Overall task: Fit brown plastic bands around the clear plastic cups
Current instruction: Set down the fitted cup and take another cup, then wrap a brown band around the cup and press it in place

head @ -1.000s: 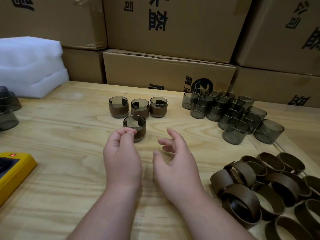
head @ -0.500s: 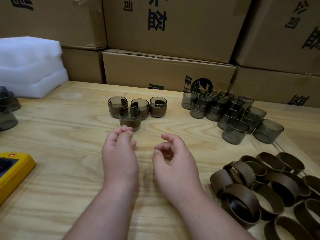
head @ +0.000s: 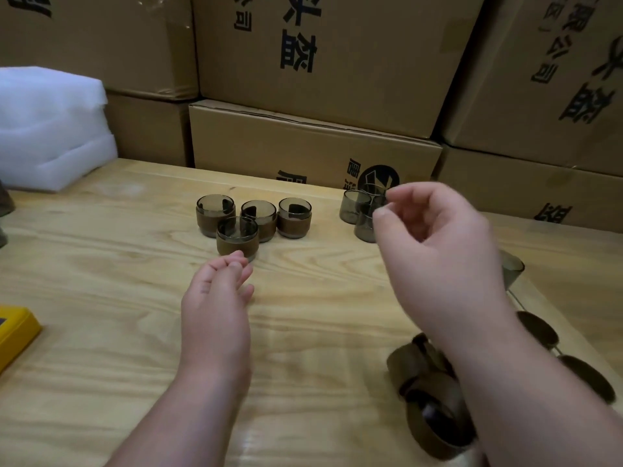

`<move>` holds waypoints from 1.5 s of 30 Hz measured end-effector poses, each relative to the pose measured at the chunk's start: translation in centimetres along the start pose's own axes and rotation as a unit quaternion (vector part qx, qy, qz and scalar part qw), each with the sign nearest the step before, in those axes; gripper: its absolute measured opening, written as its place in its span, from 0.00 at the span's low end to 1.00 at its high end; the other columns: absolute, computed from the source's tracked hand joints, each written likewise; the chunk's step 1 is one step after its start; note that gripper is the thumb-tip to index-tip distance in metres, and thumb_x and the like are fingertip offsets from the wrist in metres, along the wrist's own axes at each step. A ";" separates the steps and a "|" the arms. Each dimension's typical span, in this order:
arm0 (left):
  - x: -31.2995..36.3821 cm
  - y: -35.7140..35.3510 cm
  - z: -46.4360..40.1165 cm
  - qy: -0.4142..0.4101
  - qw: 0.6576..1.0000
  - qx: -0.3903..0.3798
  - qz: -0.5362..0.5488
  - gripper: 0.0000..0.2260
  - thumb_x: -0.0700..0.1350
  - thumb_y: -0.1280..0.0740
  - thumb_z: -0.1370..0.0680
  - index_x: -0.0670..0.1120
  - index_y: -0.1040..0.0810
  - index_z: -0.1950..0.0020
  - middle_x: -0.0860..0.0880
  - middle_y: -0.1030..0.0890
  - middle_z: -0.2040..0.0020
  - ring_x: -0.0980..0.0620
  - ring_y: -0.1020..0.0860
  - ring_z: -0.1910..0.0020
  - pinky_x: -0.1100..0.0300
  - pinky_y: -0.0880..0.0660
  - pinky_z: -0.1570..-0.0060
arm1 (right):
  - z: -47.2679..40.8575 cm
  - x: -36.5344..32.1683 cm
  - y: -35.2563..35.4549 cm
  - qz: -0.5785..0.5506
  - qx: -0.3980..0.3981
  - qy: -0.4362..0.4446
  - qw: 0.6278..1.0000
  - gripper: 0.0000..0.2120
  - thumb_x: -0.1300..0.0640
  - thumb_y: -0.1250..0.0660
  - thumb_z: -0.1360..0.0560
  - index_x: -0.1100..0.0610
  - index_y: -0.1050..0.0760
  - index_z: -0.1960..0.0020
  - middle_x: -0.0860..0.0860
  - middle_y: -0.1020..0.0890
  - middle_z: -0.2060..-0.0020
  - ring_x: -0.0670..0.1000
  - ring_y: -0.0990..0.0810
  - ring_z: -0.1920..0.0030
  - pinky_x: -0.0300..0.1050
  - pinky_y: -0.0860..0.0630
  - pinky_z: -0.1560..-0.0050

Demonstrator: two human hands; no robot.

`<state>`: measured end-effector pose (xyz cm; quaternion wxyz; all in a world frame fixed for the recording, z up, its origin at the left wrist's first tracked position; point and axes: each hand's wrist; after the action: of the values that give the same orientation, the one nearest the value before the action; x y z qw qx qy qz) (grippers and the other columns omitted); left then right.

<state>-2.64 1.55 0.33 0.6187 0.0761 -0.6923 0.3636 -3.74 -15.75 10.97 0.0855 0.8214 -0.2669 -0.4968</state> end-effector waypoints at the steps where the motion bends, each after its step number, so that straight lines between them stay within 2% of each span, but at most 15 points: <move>1: 0.0 0.0 0.0 0.001 1.000 0.001 -0.002 0.10 0.42 0.38 0.16 0.51 0.19 0.53 0.59 0.14 0.52 0.57 0.16 0.44 0.52 0.21 0.39 | -1.7 0.5 1.0 0.042 -0.003 -0.015 0.999 0.05 0.44 0.32 0.24 0.41 0.23 0.49 0.40 0.18 0.56 0.42 0.18 0.59 0.33 0.24 0.70; 3: 0.0 -0.1 -0.1 0.002 1.000 0.004 -0.002 0.11 0.42 0.38 0.16 0.51 0.19 0.53 0.56 0.14 0.51 0.55 0.16 0.43 0.51 0.22 0.38 | -5.0 2.4 2.7 0.166 -0.034 -0.066 0.983 0.05 0.47 0.32 0.22 0.44 0.22 0.46 0.43 0.19 0.58 0.45 0.19 0.59 0.40 0.22 0.68; 6: -0.1 0.0 -0.2 -0.001 1.000 -0.008 -0.006 0.11 0.41 0.39 0.16 0.51 0.20 0.54 0.54 0.15 0.48 0.53 0.16 0.42 0.51 0.22 0.38 | -8.2 6.2 4.4 0.308 -0.132 -0.185 0.924 0.09 0.50 0.31 0.21 0.54 0.20 0.45 0.50 0.17 0.54 0.52 0.17 0.54 0.52 0.15 0.55; 9: -0.1 0.6 -0.8 0.009 0.999 -0.046 -0.011 0.12 0.37 0.41 0.15 0.48 0.21 0.50 0.50 0.16 0.44 0.50 0.18 0.39 0.53 0.22 0.40 | -9.2 8.6 4.7 0.376 -0.228 -0.245 0.864 0.09 0.50 0.27 0.23 0.56 0.19 0.49 0.54 0.17 0.54 0.53 0.17 0.55 0.46 0.18 0.61; 14: 0.8 1.4 -2.1 0.113 0.988 -0.050 0.094 0.10 0.43 0.42 0.15 0.45 0.21 0.44 0.42 0.20 0.36 0.44 0.21 0.35 0.53 0.24 0.40 | -8.6 8.8 2.2 0.427 -0.285 -0.203 0.834 0.07 0.54 0.28 0.23 0.56 0.21 0.56 0.53 0.19 0.60 0.51 0.19 0.61 0.40 0.28 0.69; 16: 0.9 1.4 -2.2 0.123 0.986 -0.052 0.103 0.10 0.44 0.42 0.15 0.46 0.20 0.43 0.41 0.21 0.33 0.43 0.23 0.32 0.53 0.25 0.39 | -8.1 8.0 0.8 0.450 -0.302 -0.170 0.823 0.05 0.55 0.29 0.22 0.56 0.21 0.54 0.53 0.20 0.59 0.51 0.20 0.60 0.40 0.27 0.68; 18: 0.8 1.3 -2.2 0.124 0.985 -0.053 0.106 0.11 0.44 0.42 0.15 0.47 0.20 0.43 0.42 0.21 0.34 0.43 0.24 0.32 0.54 0.25 0.41 | -7.7 6.8 -0.8 0.458 -0.324 -0.138 0.816 0.05 0.57 0.30 0.21 0.57 0.19 0.47 0.53 0.19 0.56 0.52 0.19 0.56 0.42 0.23 0.61; 20: 0.8 1.3 -2.2 0.125 0.984 -0.051 0.112 0.10 0.44 0.42 0.15 0.47 0.20 0.43 0.43 0.19 0.37 0.44 0.23 0.33 0.54 0.24 0.42 | -7.2 5.3 -2.4 0.437 -0.333 -0.120 0.827 0.07 0.57 0.29 0.22 0.57 0.19 0.45 0.53 0.19 0.55 0.53 0.18 0.55 0.44 0.21 0.59; 24: 0.7 1.1 -2.1 0.117 0.985 -0.020 0.123 0.09 0.44 0.40 0.16 0.46 0.20 0.45 0.45 0.16 0.42 0.46 0.19 0.38 0.54 0.23 0.46 | -5.4 2.2 -5.9 0.387 -0.343 -0.050 0.854 0.06 0.55 0.32 0.21 0.54 0.18 0.47 0.52 0.18 0.56 0.54 0.18 0.55 0.50 0.17 0.53; 29: 0.9 1.3 -2.3 0.074 0.987 0.049 0.136 0.08 0.43 0.40 0.16 0.48 0.21 0.49 0.49 0.16 0.50 0.49 0.17 0.44 0.56 0.23 0.50 | -3.9 0.5 -10.4 0.383 -0.360 0.001 0.851 0.03 0.56 0.32 0.22 0.53 0.20 0.51 0.51 0.21 0.60 0.53 0.23 0.61 0.42 0.30 0.66; 34: 1.1 1.6 -2.7 0.047 0.985 0.085 0.144 0.09 0.42 0.39 0.17 0.48 0.21 0.52 0.53 0.17 0.60 0.52 0.18 0.53 0.58 0.24 0.56 | -4.6 0.2 -13.9 0.372 -0.333 -0.005 0.867 0.08 0.61 0.33 0.23 0.52 0.27 0.59 0.51 0.23 0.61 0.51 0.26 0.64 0.42 0.32 0.69; 37: 1.0 1.6 -2.7 0.039 0.987 0.081 0.133 0.09 0.41 0.40 0.17 0.48 0.21 0.52 0.51 0.17 0.57 0.52 0.19 0.51 0.57 0.24 0.54 | -4.9 0.3 -15.5 0.350 -0.316 -0.005 0.882 0.04 0.60 0.33 0.22 0.52 0.23 0.55 0.50 0.22 0.61 0.51 0.25 0.64 0.42 0.32 0.68; 40: 0.9 1.6 -2.7 0.037 0.988 0.079 0.130 0.10 0.41 0.40 0.17 0.48 0.20 0.52 0.51 0.16 0.52 0.51 0.18 0.46 0.57 0.24 0.49 | -4.3 0.5 -15.7 0.295 -0.289 -0.028 0.910 0.02 0.56 0.33 0.21 0.52 0.21 0.51 0.49 0.21 0.60 0.53 0.22 0.59 0.43 0.29 0.63; 42: 0.9 1.6 -2.5 0.035 0.989 0.071 0.128 0.10 0.41 0.41 0.17 0.48 0.20 0.50 0.50 0.16 0.49 0.51 0.18 0.42 0.56 0.24 0.44 | -2.9 0.5 -14.9 0.212 -0.241 -0.055 0.946 0.04 0.54 0.33 0.21 0.51 0.21 0.54 0.48 0.19 0.60 0.53 0.21 0.57 0.42 0.29 0.62; 45: 0.8 1.3 -2.1 0.028 0.994 0.023 0.105 0.12 0.40 0.41 0.16 0.49 0.19 0.48 0.49 0.15 0.45 0.49 0.18 0.39 0.54 0.23 0.41 | 1.3 0.8 -12.7 0.065 -0.144 -0.097 0.983 0.10 0.50 0.31 0.24 0.51 0.23 0.64 0.45 0.20 0.69 0.44 0.23 0.66 0.39 0.32 0.69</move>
<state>-1.88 4.04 0.45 0.5944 0.0076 -0.6702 0.4444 -0.06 -5.30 4.57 0.2090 0.7296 -0.2518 -0.6005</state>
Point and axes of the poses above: each hand's wrist, its own z-axis away from the middle knuckle, its own y-axis out of the back of the hand, x = y × z
